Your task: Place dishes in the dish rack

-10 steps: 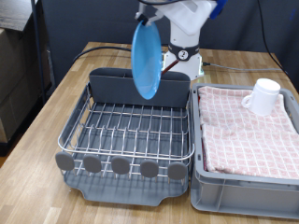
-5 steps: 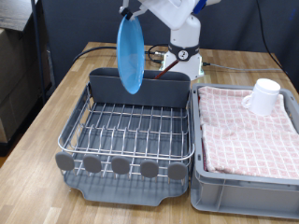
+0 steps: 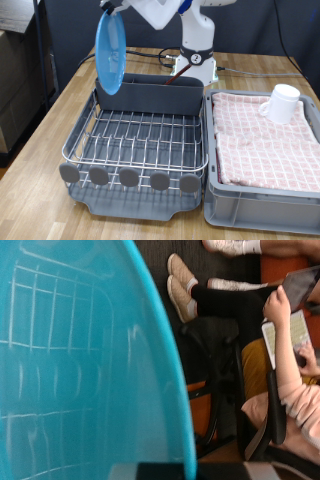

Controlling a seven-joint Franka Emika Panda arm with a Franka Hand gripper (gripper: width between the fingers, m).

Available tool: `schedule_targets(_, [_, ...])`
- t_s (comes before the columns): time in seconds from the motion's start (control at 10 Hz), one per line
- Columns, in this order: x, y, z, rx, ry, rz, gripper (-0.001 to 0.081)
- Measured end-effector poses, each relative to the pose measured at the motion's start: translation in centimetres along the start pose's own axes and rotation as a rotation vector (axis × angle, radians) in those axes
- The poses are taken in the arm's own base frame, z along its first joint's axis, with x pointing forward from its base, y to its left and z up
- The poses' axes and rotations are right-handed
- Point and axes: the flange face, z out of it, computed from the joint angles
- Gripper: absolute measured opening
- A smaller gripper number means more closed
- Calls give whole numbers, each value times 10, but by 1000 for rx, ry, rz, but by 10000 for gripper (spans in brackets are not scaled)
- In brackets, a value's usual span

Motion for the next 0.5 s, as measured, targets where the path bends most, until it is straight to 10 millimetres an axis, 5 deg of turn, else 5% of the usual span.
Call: schedule_targets(0.5, [-12,6,28,31,-5,-40,19])
